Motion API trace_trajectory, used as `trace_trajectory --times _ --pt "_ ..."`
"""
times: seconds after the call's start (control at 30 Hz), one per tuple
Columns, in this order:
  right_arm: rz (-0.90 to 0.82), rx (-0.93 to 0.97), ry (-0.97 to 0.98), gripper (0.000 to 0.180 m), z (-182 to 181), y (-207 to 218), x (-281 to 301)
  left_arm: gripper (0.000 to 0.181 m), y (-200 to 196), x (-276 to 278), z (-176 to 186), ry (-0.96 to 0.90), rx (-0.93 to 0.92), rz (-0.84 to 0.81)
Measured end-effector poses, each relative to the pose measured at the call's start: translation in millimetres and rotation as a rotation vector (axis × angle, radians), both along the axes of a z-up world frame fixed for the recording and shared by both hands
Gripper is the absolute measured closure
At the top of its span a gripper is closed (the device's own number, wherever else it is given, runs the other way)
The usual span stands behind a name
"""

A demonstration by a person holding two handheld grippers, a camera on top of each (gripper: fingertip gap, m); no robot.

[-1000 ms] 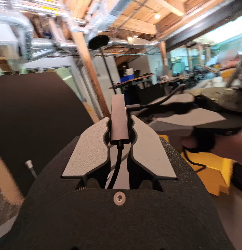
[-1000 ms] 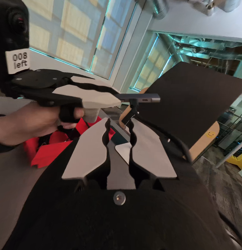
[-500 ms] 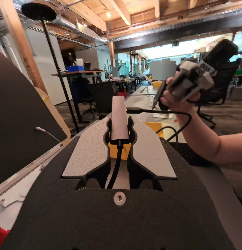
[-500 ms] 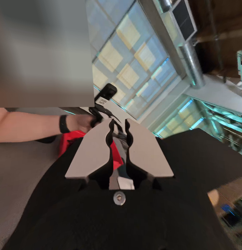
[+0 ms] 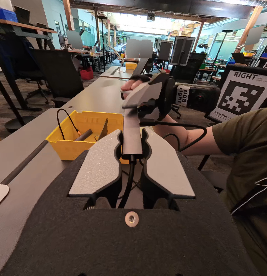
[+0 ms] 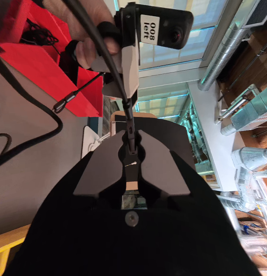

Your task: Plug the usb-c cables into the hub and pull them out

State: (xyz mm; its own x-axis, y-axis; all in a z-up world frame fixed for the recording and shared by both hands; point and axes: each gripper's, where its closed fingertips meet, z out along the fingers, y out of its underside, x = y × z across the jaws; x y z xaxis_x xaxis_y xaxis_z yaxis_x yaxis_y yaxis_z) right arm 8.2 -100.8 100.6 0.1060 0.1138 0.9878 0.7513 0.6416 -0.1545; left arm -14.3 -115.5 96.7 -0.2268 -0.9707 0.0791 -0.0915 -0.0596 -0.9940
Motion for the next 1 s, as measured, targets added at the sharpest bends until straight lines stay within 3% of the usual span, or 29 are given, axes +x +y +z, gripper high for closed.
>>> trace_trajectory --times 0.13,0.23,0.37,0.6,0.73,1.0 --pt "0.014 -0.170 0.032 0.169 -9.0 0.8 0.3 0.157 2.8 -1.6 -0.3 -0.002 -0.059 -0.013" --pt "-0.033 -0.358 0.101 0.168 -17.8 11.3 9.7 0.147 25.3 -17.0 20.0 -0.113 -0.074 0.101" --pt "-0.156 -0.586 0.235 0.169 -27.3 33.2 34.9 0.146 43.4 -54.7 38.7 -0.171 -0.007 0.240" --pt "-0.285 -0.786 0.494 0.169 -14.6 48.1 60.0 0.147 44.5 -88.2 55.6 -0.179 0.034 0.343" --pt "-0.334 -0.817 0.580 0.169 36.6 66.7 78.9 0.146 47.7 -101.1 61.3 -0.203 0.030 0.377" --pt "-0.571 -0.735 0.699 0.169 190.6 101.1 171.4 0.147 46.4 -116.8 69.3 -0.268 -0.027 0.327"
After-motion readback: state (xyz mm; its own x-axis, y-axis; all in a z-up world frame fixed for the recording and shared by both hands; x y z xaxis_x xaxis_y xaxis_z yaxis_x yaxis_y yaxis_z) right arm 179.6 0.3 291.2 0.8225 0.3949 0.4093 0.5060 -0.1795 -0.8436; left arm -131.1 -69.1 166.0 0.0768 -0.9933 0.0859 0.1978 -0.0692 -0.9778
